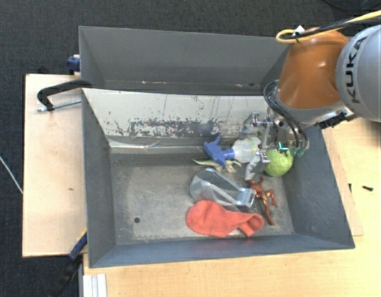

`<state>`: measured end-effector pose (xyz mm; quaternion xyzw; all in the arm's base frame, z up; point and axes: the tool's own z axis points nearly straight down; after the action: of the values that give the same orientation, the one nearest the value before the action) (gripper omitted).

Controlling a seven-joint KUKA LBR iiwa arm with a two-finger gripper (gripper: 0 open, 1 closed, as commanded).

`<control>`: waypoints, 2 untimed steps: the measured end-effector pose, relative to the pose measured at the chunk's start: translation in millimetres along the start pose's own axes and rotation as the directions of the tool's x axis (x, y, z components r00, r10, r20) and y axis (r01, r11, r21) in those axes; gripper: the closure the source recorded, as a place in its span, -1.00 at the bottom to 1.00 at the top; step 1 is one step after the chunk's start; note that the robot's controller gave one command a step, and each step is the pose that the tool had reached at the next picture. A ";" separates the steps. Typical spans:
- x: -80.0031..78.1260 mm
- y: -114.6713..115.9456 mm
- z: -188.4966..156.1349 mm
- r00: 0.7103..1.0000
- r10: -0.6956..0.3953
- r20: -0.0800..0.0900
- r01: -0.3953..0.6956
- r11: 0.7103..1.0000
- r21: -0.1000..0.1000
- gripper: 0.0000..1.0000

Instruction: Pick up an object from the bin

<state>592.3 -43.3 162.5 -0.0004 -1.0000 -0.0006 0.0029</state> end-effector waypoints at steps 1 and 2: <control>-1.8 0.0 -5.0 1.000 -0.001 0.009 0.001 1.000 0.001 -1.00; -8.7 28.9 51.3 0.998 -0.055 0.022 0.055 0.998 0.004 -1.00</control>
Offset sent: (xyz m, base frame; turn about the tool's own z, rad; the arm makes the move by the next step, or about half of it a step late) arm 0.0060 0.0486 -0.0925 -0.0907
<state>600.7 -14.3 111.2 0.0272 -0.9996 0.0010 -0.0079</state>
